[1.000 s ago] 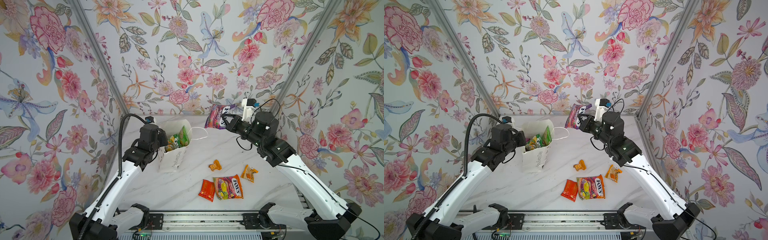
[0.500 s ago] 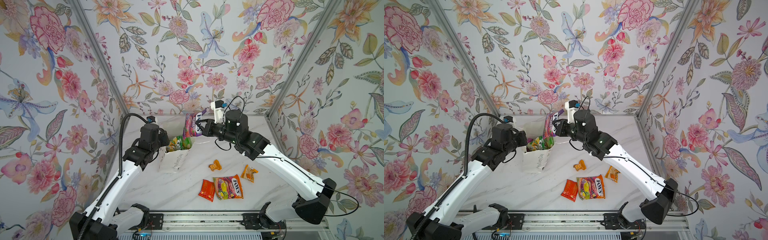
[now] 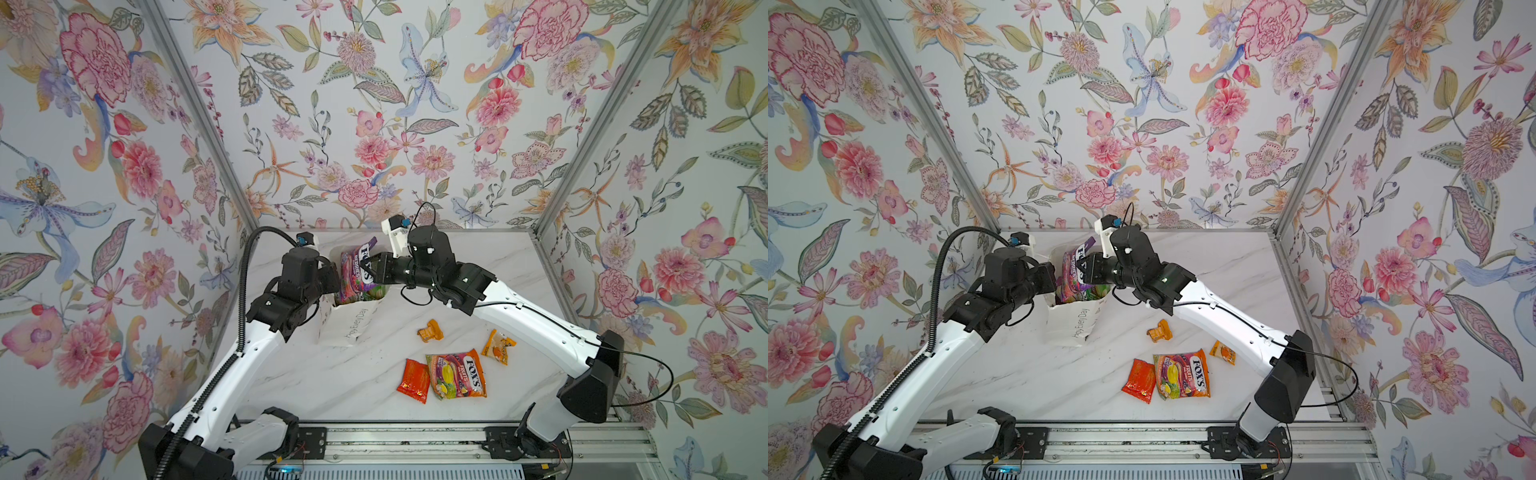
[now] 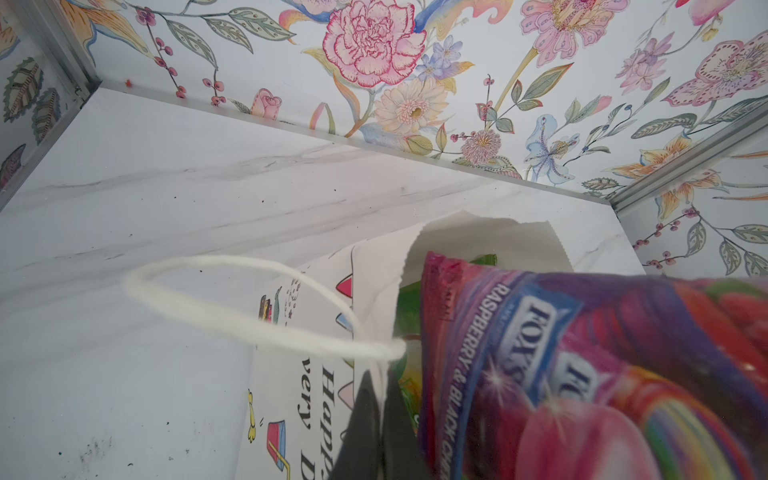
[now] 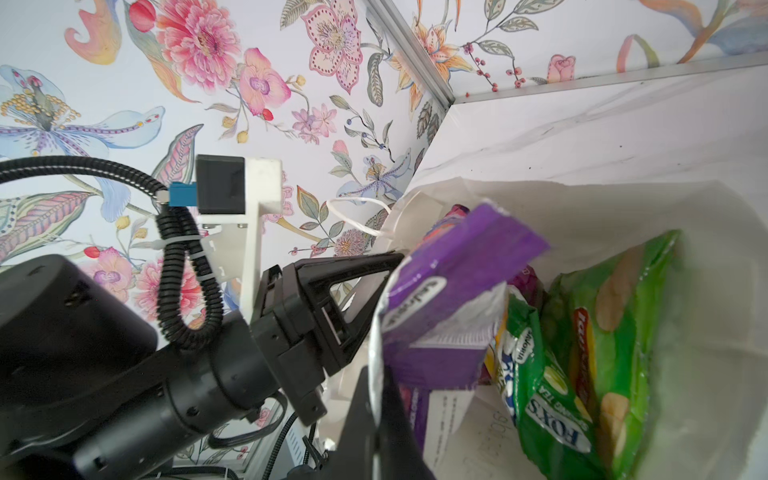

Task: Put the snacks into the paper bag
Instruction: 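Lower the Fox's Berries pack into the paper bag and open the right gripper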

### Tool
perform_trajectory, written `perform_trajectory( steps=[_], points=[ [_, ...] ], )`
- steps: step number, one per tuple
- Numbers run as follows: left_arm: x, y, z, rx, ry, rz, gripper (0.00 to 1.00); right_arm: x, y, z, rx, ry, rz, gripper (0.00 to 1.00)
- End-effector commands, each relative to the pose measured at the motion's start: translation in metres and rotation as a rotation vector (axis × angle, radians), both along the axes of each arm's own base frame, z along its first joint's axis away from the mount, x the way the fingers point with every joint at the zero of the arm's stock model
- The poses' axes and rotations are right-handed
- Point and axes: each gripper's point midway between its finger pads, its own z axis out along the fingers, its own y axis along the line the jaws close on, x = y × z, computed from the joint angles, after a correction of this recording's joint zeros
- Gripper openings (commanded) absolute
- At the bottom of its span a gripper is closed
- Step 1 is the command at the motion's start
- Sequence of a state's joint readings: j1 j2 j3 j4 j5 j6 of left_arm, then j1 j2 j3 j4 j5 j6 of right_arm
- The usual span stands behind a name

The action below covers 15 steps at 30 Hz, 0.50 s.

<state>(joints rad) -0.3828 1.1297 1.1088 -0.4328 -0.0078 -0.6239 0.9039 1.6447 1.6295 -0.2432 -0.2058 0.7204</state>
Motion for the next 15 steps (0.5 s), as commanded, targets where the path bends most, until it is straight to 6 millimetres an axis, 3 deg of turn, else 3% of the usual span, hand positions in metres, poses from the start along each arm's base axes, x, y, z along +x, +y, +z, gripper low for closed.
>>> perform_trajectory(
  steps=[1,15],
  points=[
    [0.003,-0.013,0.050,-0.060,-0.151,-0.053,0.00,-0.001,0.013,0.024,0.078,-0.022,0.033,0.00],
    [-0.001,-0.018,0.052,-0.068,-0.164,-0.075,0.00,0.024,0.050,-0.029,0.014,0.064,0.029,0.00]
  ],
)
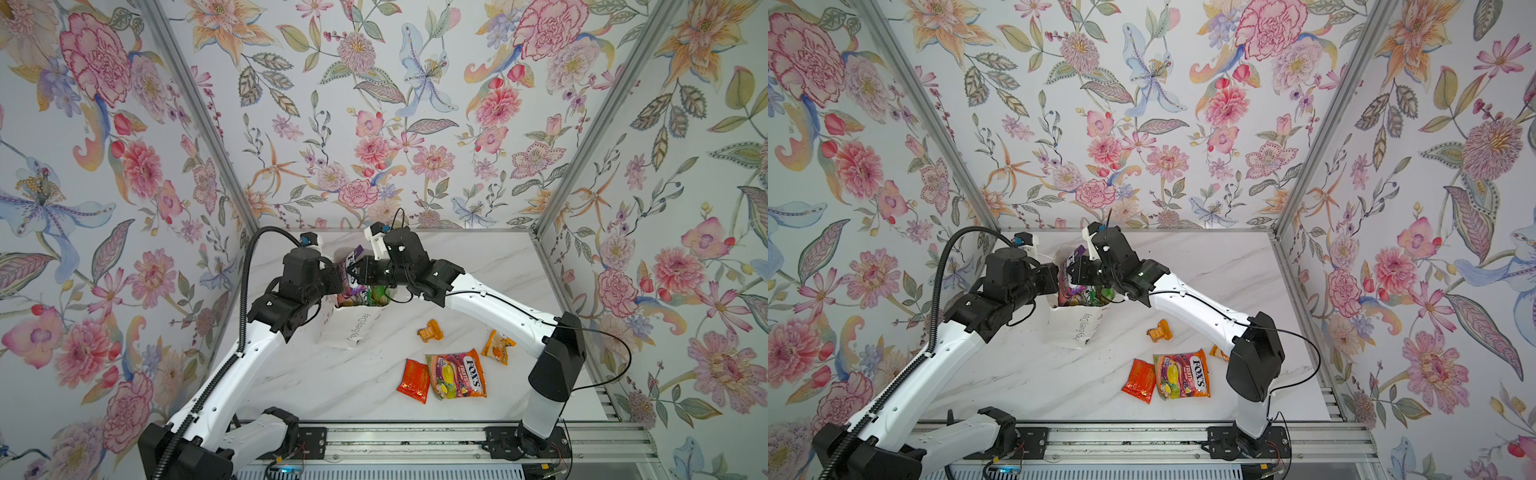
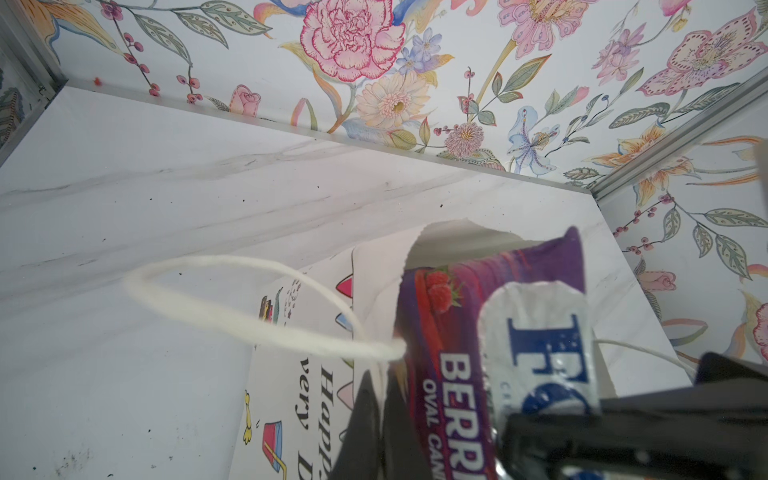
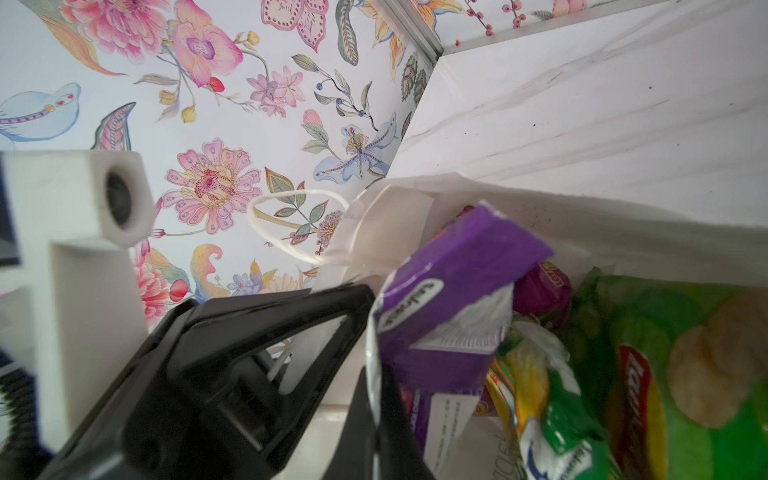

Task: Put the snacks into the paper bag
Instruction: 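Lower the Fox's Berries pack into the paper bag and open the right gripper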

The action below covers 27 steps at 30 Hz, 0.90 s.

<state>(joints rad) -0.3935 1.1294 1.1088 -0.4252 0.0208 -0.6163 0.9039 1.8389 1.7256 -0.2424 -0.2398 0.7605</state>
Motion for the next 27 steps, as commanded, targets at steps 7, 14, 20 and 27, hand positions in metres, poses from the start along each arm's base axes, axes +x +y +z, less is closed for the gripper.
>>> perform_trajectory(
  steps=[7,14,20,27],
  points=[
    [0.000,-0.008,0.050,-0.061,-0.162,-0.034,0.00,0.007,0.023,-0.003,0.028,-0.009,0.008,0.00],
    [0.000,-0.008,0.049,-0.061,-0.161,-0.030,0.00,0.010,0.033,-0.028,-0.047,0.008,0.032,0.03],
    [0.000,-0.006,0.047,-0.053,-0.156,-0.021,0.00,0.009,0.026,-0.016,-0.069,-0.033,0.029,0.25],
    [0.000,-0.001,0.043,-0.042,-0.149,0.000,0.00,0.003,0.015,0.008,-0.088,-0.092,0.033,0.44]
  ],
)
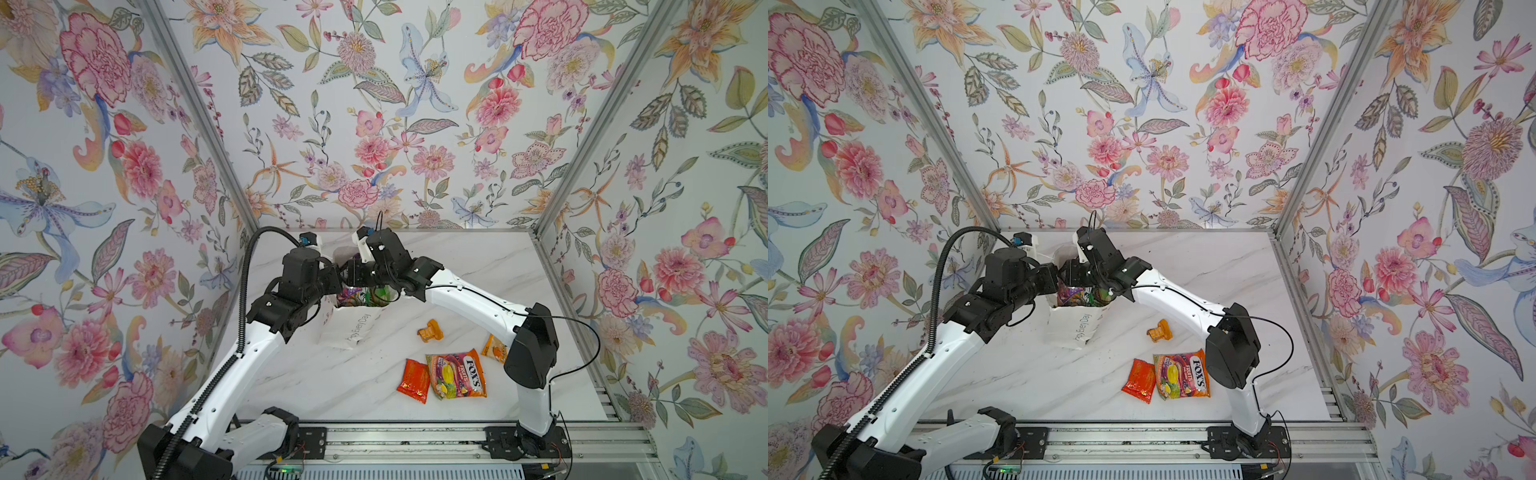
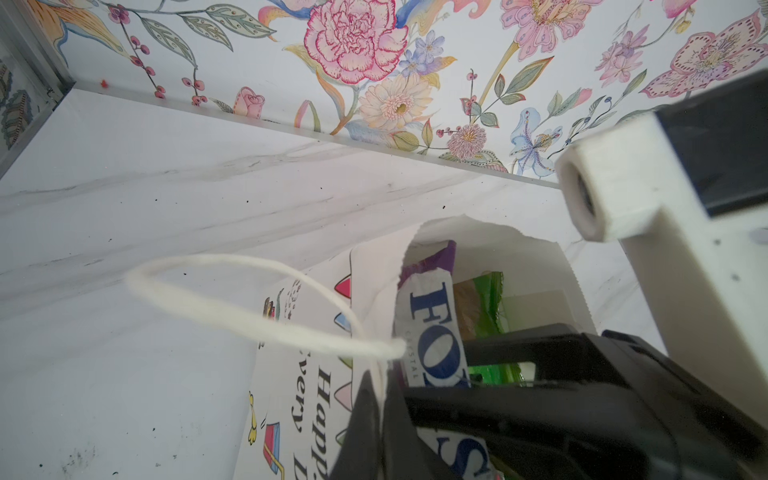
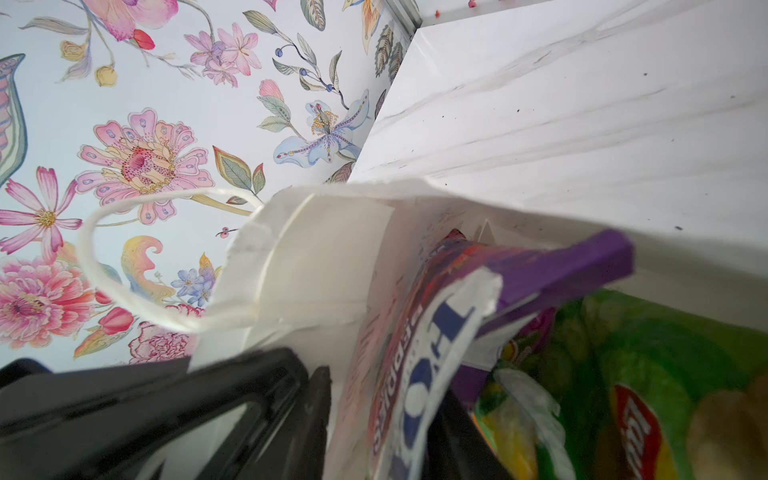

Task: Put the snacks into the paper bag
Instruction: 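Lower the Fox's Berries pack into the paper bag and open the right gripper, then move the open right gripper down to the orange Fox's Fruits pack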

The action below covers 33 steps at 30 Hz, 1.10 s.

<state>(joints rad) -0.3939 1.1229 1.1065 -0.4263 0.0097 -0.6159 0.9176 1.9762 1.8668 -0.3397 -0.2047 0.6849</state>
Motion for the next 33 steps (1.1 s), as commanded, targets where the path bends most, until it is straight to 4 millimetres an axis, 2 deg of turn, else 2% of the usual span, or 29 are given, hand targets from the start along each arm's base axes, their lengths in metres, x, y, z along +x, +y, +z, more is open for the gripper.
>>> perform_trajectory(
  steps=[1,7,11,17,22,26,29,33],
  points=[
    [0.001,-0.003,0.042,-0.041,-0.145,-0.007,0.00,-0.012,-0.008,0.044,0.022,-0.085,0.017,0.48],
    [0.002,0.002,0.039,-0.009,-0.144,0.011,0.00,-0.018,-0.031,0.069,-0.021,-0.172,-0.005,0.68],
    [0.002,0.006,0.039,0.006,-0.151,0.028,0.00,-0.021,-0.050,0.083,-0.043,-0.228,-0.035,0.77],
    [0.004,0.013,0.037,0.028,-0.158,0.064,0.00,-0.033,-0.087,0.105,-0.057,-0.298,-0.077,0.81],
    [0.003,0.019,0.036,0.043,-0.169,0.087,0.00,-0.043,-0.138,0.113,-0.097,-0.368,-0.164,0.84],
    [0.003,0.023,0.035,0.060,-0.175,0.107,0.00,-0.047,-0.187,0.101,-0.156,-0.399,-0.246,0.85],
    [0.003,0.026,0.033,0.068,-0.181,0.116,0.00,-0.051,-0.223,0.082,-0.183,-0.379,-0.309,0.84],
    [0.002,0.028,0.029,0.071,-0.190,0.126,0.00,-0.059,-0.261,0.037,-0.210,-0.276,-0.371,0.83]
  ],
)
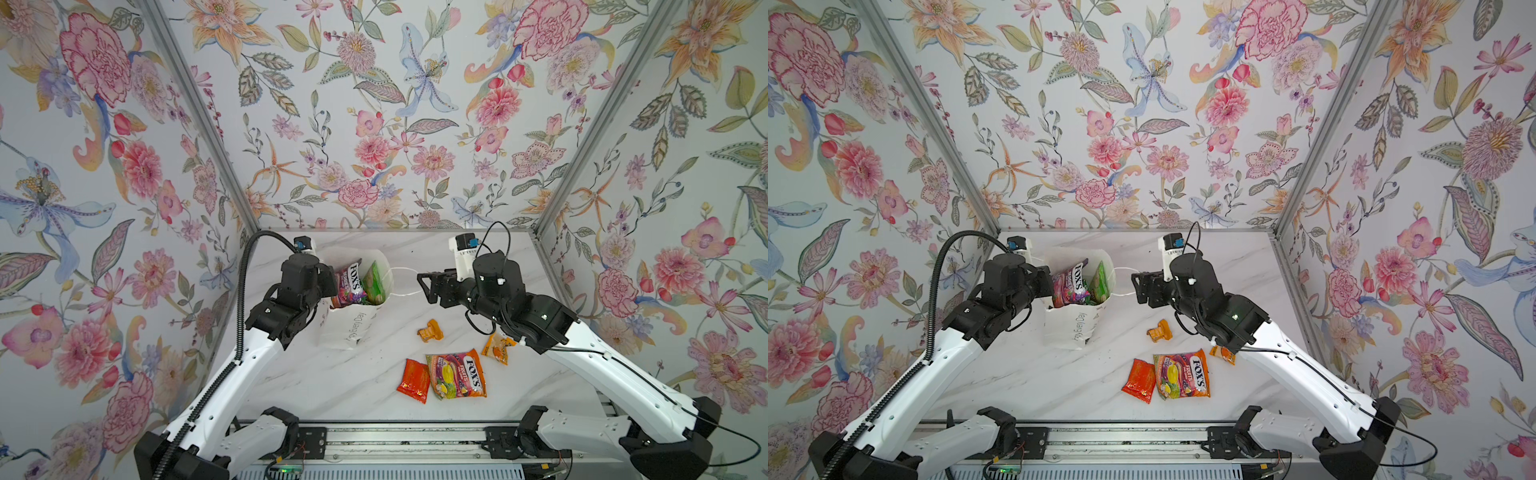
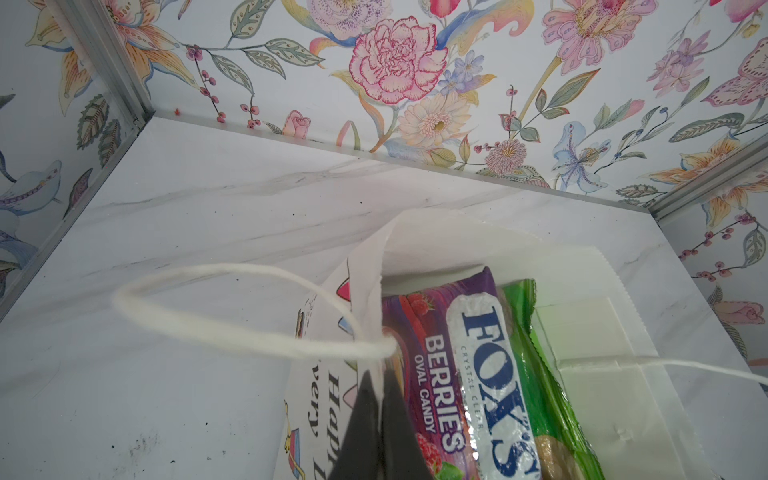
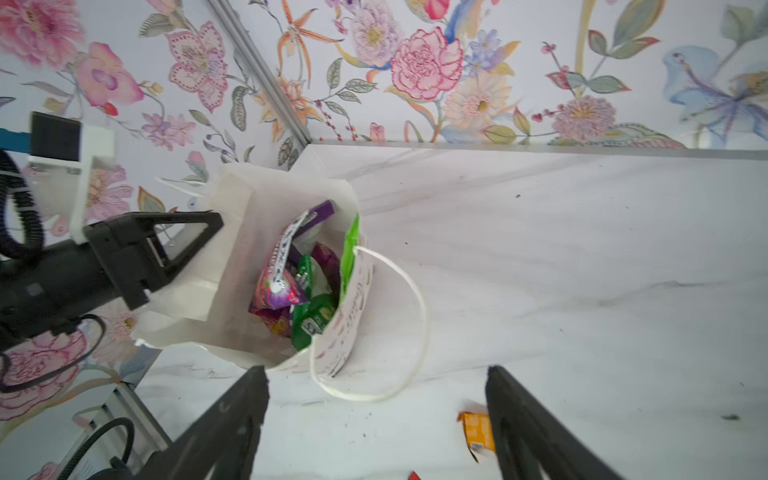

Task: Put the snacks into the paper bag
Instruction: 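Move the open right gripper down to the orange Fox's Fruits pack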

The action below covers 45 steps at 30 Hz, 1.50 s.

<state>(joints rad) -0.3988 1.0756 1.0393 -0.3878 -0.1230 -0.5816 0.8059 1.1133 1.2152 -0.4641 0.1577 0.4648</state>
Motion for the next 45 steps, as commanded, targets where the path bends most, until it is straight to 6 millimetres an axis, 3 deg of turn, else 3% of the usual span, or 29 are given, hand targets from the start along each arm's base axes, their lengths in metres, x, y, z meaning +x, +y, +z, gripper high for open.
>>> perform_trajectory(
  steps=[1,9,21,25,32,38,45],
  points=[
    [0.003,0.006,0.032,-0.002,-0.143,0.031,0.00,-0.005,-0.026,-0.040,-0.030,0.101,-0.068,0.83],
    [0.002,0.007,0.023,-0.010,-0.173,0.032,0.00,-0.047,-0.061,-0.145,-0.172,0.412,-0.116,0.83],
    [-0.003,0.013,0.023,-0.041,-0.223,0.045,0.00,-0.129,-0.099,-0.255,-0.265,0.809,-0.211,0.82],
    [-0.006,0.014,0.022,-0.049,-0.241,0.047,0.00,-0.144,-0.108,-0.270,-0.324,0.835,-0.240,0.84],
    [-0.008,0.016,0.021,-0.052,-0.245,0.049,0.00,-0.152,-0.111,-0.287,-0.417,0.867,-0.249,0.88],
    [-0.009,0.015,0.024,-0.060,-0.250,0.045,0.00,-0.132,-0.090,-0.288,-0.414,0.825,-0.247,0.92],
    [-0.010,0.015,0.025,-0.063,-0.249,0.041,0.00,-0.099,-0.046,-0.287,-0.294,0.772,-0.217,0.92]
  ],
)
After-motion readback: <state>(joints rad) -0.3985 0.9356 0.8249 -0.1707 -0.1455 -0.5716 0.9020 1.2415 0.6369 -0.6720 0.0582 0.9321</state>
